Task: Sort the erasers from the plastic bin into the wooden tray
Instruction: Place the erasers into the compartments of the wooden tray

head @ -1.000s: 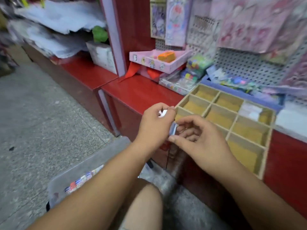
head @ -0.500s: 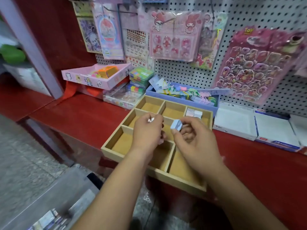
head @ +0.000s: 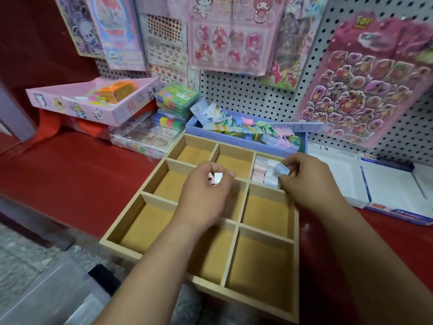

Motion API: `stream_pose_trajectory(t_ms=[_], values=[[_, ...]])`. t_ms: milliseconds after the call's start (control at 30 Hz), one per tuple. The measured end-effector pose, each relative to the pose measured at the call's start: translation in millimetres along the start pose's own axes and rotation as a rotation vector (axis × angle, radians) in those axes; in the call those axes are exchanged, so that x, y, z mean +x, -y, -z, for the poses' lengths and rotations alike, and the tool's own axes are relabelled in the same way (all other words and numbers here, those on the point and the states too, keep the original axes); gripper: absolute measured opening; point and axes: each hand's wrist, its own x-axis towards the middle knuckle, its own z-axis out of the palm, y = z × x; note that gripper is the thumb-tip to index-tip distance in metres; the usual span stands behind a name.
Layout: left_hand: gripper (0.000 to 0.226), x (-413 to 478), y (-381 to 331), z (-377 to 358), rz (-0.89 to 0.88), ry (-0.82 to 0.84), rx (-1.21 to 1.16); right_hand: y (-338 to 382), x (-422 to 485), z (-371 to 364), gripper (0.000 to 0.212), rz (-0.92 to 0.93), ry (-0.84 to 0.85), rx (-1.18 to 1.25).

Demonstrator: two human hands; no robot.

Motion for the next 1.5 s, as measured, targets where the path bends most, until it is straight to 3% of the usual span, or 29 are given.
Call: stream_pose_trajectory(t_ms=[267, 433, 633, 800, 900, 1100, 1200, 1333, 1500], values=[[0.005, 5, 15, 1, -0.089, 0.116, 0.11, -3, 16, -16, 0.032, 0.039, 0.022, -0.152], [0.017, 7, 21, 0, -0.1, 0.145, 0.057, -6, 19, -24, 0.027, 0.071, -0.034, -0.182], [0.019, 6, 19, 2, -0.078, 0.172, 0.031, -1, 12, -15, 0.014, 0.066, -0.064, 0.073], [0.025, 6, 13, 6, -0.065, 0.248, -0.007, 36, -10, -6, 0.024, 0.305, 0.352, 0.402], [0.022, 5, 10, 9, -0.059, 0.309, -0.077, 43, -16, -14, 0.029, 0.377, 0.428, 0.442], [0.031, 6, 8, 10, -0.036, 0.326, -0.087, 43, -19, -28, 0.041, 0.408, 0.307, 0.456], [0.026, 9, 10, 10, -0.03, 0.331, -0.133, 39, -17, -29, 0.034, 0.405, 0.255, 0.412], [0.011, 9, 14, 9, -0.001, 0.249, -0.046, 21, -6, -23, 0.021, 0.227, 0.172, 0.479], [0.024, 8, 12, 4, -0.004, 0.186, 0.012, 1, 4, -18, 0.024, 0.13, 0.03, 0.357]])
